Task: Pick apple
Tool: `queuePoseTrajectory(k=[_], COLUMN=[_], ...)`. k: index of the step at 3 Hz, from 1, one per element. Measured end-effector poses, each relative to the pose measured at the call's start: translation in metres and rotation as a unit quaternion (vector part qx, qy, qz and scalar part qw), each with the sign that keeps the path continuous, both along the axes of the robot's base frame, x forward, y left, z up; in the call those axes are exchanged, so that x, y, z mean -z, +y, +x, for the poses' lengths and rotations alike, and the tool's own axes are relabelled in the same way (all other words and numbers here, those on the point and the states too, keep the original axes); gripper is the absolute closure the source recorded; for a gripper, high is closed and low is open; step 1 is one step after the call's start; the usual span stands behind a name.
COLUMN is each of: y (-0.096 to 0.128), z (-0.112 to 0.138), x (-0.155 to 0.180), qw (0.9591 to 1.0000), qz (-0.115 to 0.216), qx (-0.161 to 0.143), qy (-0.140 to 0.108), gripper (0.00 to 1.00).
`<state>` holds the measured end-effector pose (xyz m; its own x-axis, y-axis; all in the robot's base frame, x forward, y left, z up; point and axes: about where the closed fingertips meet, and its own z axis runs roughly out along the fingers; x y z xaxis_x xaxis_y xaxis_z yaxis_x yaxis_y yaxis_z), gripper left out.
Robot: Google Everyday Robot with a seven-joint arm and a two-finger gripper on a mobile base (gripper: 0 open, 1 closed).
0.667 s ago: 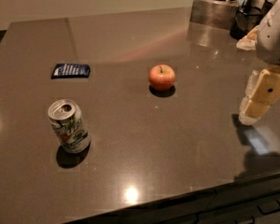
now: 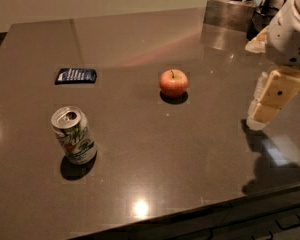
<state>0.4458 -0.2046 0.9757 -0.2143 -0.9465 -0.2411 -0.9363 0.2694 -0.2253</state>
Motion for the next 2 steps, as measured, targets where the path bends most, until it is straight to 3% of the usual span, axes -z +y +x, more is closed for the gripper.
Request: queuePoseTrajectory(k=[2], y=[0.044], z=[0.049], x=[0.03], qw=[0.9962], qz=[0.083], qx=[0.024], qy=[0.008], gripper=[0.0])
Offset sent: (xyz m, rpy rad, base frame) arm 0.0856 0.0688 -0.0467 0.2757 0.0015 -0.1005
